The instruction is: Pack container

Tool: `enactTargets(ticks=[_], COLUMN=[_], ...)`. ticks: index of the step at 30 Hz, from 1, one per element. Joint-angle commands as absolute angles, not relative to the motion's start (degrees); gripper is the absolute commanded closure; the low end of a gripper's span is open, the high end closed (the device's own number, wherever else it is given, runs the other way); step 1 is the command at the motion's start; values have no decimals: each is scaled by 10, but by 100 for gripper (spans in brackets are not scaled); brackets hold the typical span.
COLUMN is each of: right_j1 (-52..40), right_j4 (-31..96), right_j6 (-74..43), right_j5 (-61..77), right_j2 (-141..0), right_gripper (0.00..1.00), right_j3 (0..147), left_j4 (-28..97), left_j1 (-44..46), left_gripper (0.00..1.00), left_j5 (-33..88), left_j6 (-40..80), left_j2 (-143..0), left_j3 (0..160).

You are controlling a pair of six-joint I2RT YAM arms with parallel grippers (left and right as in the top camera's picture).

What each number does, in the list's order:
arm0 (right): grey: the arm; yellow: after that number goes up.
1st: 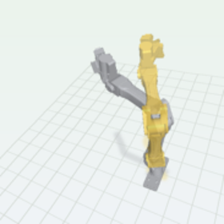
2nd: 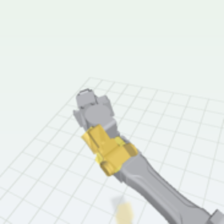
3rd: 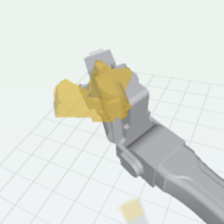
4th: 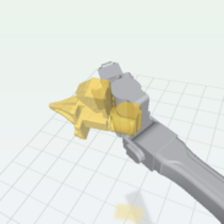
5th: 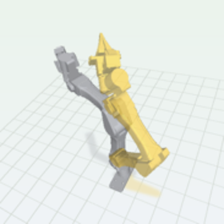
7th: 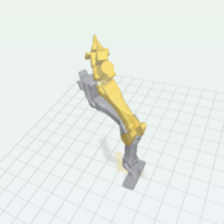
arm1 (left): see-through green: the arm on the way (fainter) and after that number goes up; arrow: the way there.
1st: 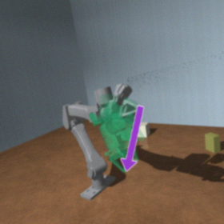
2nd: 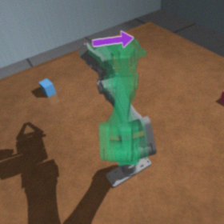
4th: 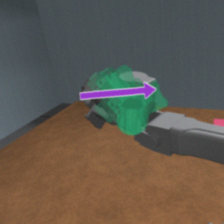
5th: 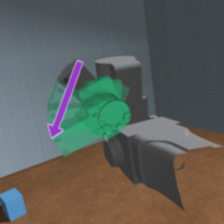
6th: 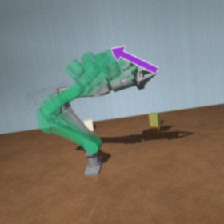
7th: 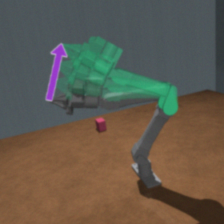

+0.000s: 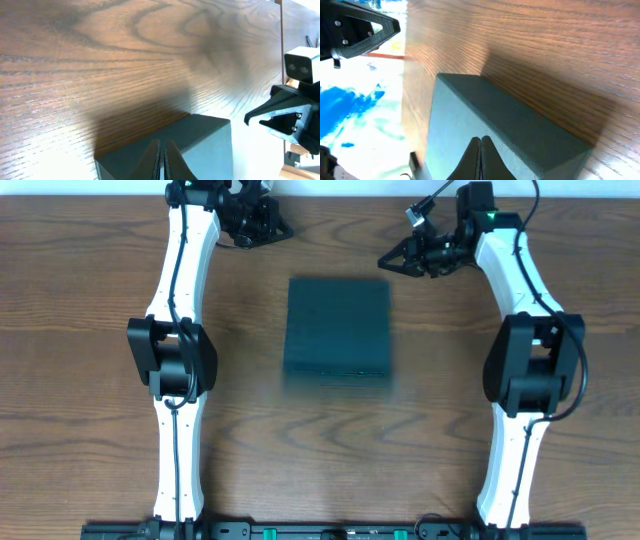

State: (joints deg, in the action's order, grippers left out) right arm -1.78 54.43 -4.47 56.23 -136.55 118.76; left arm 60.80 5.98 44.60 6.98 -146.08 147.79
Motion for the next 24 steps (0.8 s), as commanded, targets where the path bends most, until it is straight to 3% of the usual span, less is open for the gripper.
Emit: enactTargets(ticks=[1,13,24], right_j1=[-23,-23,-37], right_j4=[551,524,575], right_j6=[-20,-21,25], right_j5=[541,502,434], right_j2=[-1352,-1340,-1188], right_gripper=[98,99,98], right_j3=[1192,1192,1192], left_j4=[618,708,861], left_j1=[55,51,55], left_gripper=[94,94,94], left_j5=[443,339,313], left_j6=[55,42,-31], left_j2=[-1449,-1364,-1238], left_j3=[1490,1490,1490])
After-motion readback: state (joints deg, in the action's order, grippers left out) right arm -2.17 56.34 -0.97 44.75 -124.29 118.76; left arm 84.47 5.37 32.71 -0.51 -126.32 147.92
